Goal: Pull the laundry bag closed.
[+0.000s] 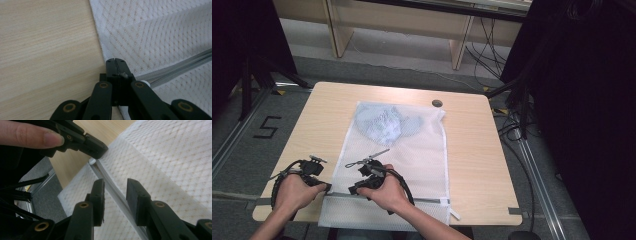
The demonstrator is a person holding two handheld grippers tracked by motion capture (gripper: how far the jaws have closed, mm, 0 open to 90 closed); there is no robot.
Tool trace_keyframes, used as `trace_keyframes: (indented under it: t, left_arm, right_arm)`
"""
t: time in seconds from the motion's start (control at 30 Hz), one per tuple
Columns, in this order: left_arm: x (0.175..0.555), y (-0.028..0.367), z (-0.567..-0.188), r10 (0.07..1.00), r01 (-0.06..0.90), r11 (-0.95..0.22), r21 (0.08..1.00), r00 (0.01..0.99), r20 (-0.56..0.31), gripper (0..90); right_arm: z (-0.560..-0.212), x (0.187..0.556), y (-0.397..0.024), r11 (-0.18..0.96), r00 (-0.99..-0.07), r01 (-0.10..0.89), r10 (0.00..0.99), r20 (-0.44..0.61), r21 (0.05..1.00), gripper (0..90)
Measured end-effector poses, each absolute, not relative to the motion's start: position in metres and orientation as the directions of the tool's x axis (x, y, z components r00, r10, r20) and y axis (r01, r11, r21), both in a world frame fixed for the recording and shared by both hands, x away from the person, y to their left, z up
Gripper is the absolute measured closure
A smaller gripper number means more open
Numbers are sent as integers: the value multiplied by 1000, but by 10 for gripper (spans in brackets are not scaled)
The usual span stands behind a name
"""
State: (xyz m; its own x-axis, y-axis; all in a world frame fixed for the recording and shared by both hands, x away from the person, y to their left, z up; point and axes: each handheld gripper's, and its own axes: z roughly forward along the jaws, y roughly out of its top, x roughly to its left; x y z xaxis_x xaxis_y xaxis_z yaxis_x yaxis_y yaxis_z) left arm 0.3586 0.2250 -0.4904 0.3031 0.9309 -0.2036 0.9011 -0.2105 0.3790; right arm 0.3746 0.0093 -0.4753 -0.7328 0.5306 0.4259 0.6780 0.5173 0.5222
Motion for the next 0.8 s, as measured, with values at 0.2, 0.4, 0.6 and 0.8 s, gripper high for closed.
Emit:
trace_keyframes:
  t: [0.2, 0.4, 0.6, 0.8]
  left_arm:
    - [358, 227, -490, 925, 900, -222, 376, 316, -210, 900]
    - [357, 226, -490, 926, 899, -221, 378, 315, -206, 900]
    - [357, 227, -490, 926, 898, -220, 380, 316, -209, 899]
    - [357, 227, -490, 925, 898, -217, 382, 314, -212, 900]
  right_arm:
    - [-478, 375, 19, 522, -732, 679, 530, 428, 516, 697]
    - [-481, 375, 29, 524, -731, 681, 532, 428, 512, 703]
    - [-484, 375, 39, 531, -730, 684, 514, 452, 501, 705]
    - [-488, 374, 53, 542, -738, 675, 510, 443, 500, 709]
